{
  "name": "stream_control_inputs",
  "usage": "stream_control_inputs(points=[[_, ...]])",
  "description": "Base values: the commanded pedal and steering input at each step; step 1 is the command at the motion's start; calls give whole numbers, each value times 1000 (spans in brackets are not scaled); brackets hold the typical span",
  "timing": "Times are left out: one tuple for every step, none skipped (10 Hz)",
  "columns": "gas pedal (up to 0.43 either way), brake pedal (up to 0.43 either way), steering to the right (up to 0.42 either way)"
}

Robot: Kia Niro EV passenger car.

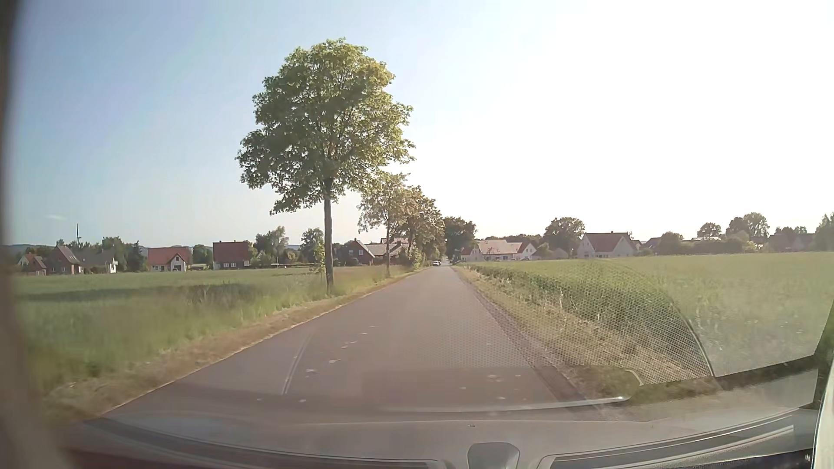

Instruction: Follow the waypoints while adhering to traffic rules and regulations

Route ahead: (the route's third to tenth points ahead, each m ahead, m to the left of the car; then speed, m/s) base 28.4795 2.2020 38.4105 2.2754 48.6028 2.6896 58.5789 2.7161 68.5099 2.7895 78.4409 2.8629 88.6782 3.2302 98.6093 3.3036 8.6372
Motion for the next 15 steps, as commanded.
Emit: stream_control_inputs(points=[[209, 6, 2], [197, 6, 0], [157, 6, -2], [157, 6, -3], [157, 6, -3], [157, 6, -4], [157, 6, -4], [157, 6, -4], [169, 6, -4], [169, 6, -3], [169, 6, -2], [169, 6, -2], [169, 6, -2], [169, 6, -2], [177, 6, -2]])
